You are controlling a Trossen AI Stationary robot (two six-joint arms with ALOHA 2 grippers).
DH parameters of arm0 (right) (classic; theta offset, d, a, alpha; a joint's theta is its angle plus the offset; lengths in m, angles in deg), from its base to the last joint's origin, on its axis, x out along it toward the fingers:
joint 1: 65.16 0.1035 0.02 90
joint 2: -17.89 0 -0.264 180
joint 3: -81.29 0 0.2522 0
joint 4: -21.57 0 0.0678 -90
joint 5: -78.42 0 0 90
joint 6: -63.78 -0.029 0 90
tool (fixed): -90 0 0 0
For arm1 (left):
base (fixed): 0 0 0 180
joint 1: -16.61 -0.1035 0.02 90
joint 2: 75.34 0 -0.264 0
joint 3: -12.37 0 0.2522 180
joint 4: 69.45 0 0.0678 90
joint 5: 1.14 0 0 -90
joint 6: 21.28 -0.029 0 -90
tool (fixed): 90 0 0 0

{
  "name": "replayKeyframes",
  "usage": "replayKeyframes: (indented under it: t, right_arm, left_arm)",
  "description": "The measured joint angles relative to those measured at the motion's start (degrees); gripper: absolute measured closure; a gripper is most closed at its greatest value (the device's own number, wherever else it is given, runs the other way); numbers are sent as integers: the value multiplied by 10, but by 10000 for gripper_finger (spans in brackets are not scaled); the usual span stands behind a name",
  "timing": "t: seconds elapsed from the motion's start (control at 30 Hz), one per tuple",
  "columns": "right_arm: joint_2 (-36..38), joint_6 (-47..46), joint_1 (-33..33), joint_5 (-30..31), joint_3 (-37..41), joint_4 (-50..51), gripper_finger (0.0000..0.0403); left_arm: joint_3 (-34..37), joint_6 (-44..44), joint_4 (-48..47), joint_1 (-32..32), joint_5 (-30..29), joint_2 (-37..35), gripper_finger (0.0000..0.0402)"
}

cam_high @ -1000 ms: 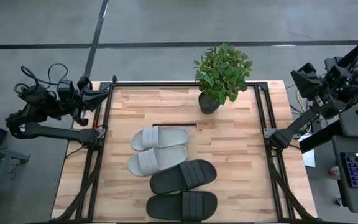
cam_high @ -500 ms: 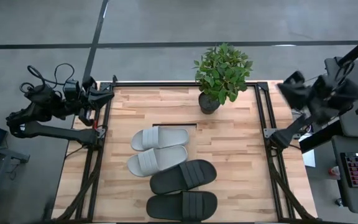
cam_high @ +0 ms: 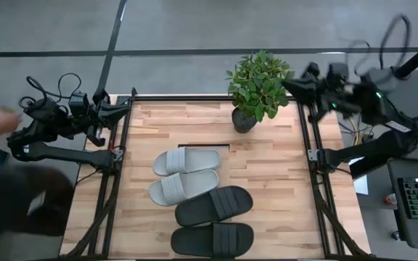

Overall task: Pick and place slides into the shelf
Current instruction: Return to Home Position

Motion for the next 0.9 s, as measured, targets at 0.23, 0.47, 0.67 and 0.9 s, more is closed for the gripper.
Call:
replayKeyframes:
  t: [0.23,0.47,0.67,0.9]
  right_arm:
    - [-37,-44,-112,-142,-31,27,395]
    - [54,-51,-72,-53,-3,47,395]
    - [128,-59,19,56,61,15,395]
    - [119,-41,91,117,151,-78,395]
  left_arm:
    - [0,-3,-3,0,0,-13,402]
    - [0,-4,-28,0,0,-31,402]
    - [0,-3,-32,0,-2,-38,402]
    - [0,-3,-32,0,-5,-40,402]
